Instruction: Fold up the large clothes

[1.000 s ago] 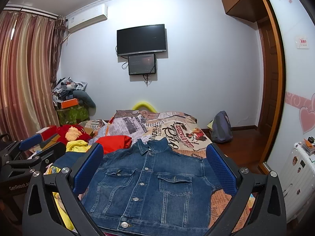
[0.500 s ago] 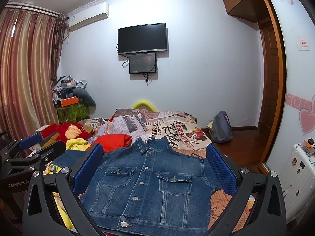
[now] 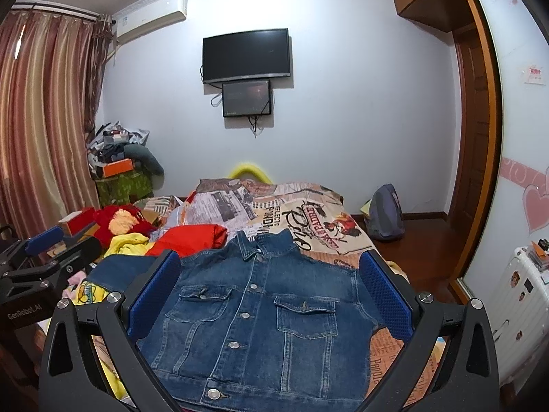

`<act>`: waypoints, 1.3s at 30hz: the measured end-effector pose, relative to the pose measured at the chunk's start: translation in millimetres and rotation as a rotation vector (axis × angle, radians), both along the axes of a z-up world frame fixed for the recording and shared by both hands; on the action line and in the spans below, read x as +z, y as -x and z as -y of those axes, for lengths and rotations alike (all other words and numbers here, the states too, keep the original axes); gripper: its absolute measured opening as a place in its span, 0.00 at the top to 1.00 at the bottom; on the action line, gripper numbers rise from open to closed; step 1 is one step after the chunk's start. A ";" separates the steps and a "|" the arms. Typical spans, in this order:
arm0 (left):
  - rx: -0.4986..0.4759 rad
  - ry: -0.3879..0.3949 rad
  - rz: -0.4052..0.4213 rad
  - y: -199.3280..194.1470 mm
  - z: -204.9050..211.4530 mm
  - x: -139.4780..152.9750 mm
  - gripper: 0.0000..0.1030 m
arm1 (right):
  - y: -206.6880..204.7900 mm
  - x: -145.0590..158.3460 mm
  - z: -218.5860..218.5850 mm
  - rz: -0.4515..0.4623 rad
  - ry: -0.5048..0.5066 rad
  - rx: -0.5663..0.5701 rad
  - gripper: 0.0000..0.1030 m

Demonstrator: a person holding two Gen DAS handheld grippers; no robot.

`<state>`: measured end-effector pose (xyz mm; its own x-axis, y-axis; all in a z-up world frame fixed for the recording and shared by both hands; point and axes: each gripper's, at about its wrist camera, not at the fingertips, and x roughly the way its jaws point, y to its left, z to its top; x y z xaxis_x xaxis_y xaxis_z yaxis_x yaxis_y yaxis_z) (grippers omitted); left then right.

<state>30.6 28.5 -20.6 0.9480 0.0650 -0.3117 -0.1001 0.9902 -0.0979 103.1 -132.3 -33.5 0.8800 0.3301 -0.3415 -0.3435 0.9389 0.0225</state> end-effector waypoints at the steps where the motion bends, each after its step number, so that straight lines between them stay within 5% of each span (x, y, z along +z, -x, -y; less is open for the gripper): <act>1: 0.004 -0.005 -0.002 -2.8 -2.1 -0.4 0.00 | -2.1 -1.3 -0.3 -0.004 0.003 0.000 0.00; 13: 0.116 -0.011 -0.015 -51.5 -76.0 -12.4 0.00 | -59.6 -20.6 -37.9 -0.064 0.097 0.010 0.00; 23: 0.247 0.059 -0.204 -101.9 -171.1 -93.0 0.00 | -136.8 -86.2 -66.2 -0.325 0.160 0.032 0.00; 31: 0.337 0.419 -0.397 -118.3 -293.7 -179.8 0.02 | -173.1 -122.1 -61.6 -0.479 0.219 -0.032 0.00; 39: 0.404 0.666 -0.448 -118.0 -381.1 -233.8 0.25 | -195.0 -137.5 -60.8 -0.556 0.220 -0.057 0.00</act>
<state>148.6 409.5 -254.4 0.6722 0.0408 -0.7392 -0.5954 0.6232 -0.5070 298.1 -71.5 -170.9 0.5636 0.1573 -0.8109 -0.2851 0.9584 -0.0123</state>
